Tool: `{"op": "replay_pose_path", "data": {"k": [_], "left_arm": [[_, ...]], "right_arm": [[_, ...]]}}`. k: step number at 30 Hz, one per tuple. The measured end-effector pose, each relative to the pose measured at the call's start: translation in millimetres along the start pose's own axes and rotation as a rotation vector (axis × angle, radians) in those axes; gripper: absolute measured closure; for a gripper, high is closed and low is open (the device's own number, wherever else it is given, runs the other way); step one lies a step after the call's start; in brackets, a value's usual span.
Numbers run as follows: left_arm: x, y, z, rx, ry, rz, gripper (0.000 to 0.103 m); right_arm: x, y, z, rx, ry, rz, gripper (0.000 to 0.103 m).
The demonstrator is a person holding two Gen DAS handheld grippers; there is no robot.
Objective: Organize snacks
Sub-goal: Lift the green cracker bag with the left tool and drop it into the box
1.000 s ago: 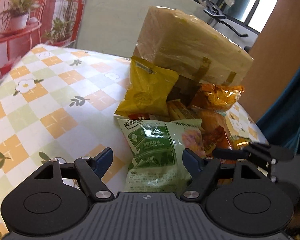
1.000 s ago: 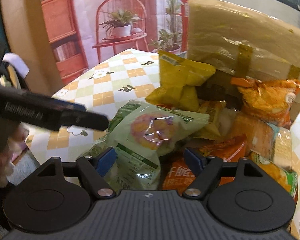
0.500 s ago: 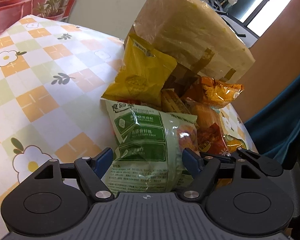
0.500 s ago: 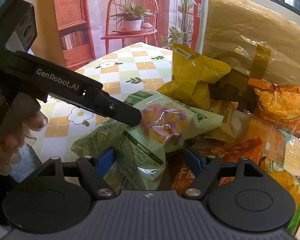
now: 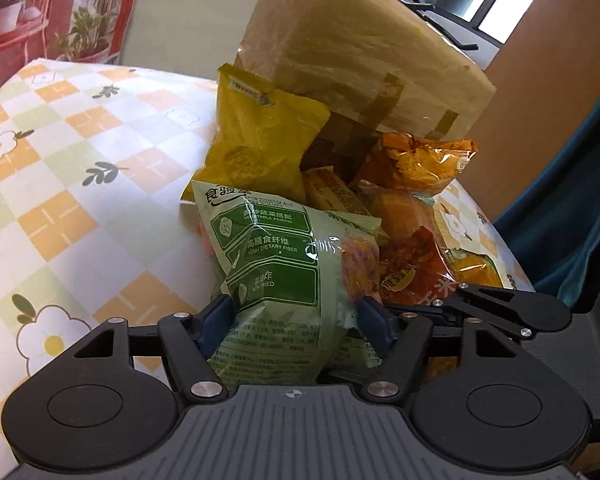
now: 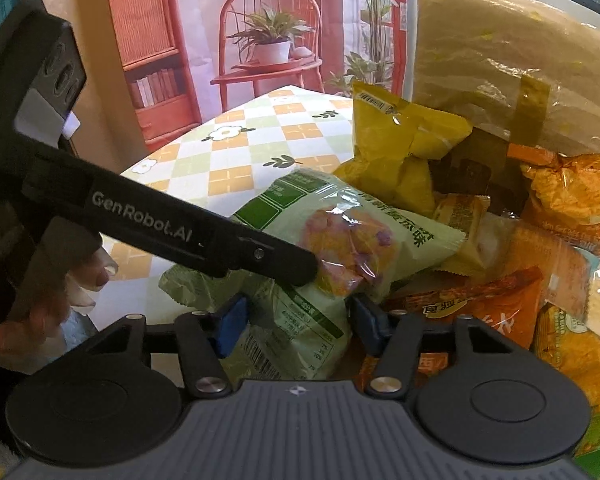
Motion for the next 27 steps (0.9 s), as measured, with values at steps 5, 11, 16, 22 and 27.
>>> {"op": "replay_pose_path", "data": {"k": [5, 11, 16, 22, 27], "left_arm": [[13, -2, -8, 0.029, -0.018, 0.003, 0.033], [44, -27, -48, -0.016, -0.118, 0.003, 0.033], [63, -55, -85, -0.031, -0.186, 0.023, 0.033], [66, -95, -125, -0.072, -0.245, 0.029, 0.033], [65, -121, -147, -0.111, -0.264, 0.028, 0.033]], "right_arm": [[8, 1, -4, -0.016, -0.027, -0.016, 0.046], [38, -1, -33, 0.009, -0.136, -0.016, 0.046], [70, -10, -67, 0.061, -0.215, -0.016, 0.046], [104, -32, -102, 0.129, -0.283, 0.014, 0.046], [125, -56, -121, 0.142, -0.324, 0.032, 0.046]]}}
Point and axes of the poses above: each gripper's, at about its wrist camera, not at the fingertips, and x roughly against the way its jaws point, y to its left, z to its underside, the point moved 10 cm from there along -x, roughly the way its jaws point
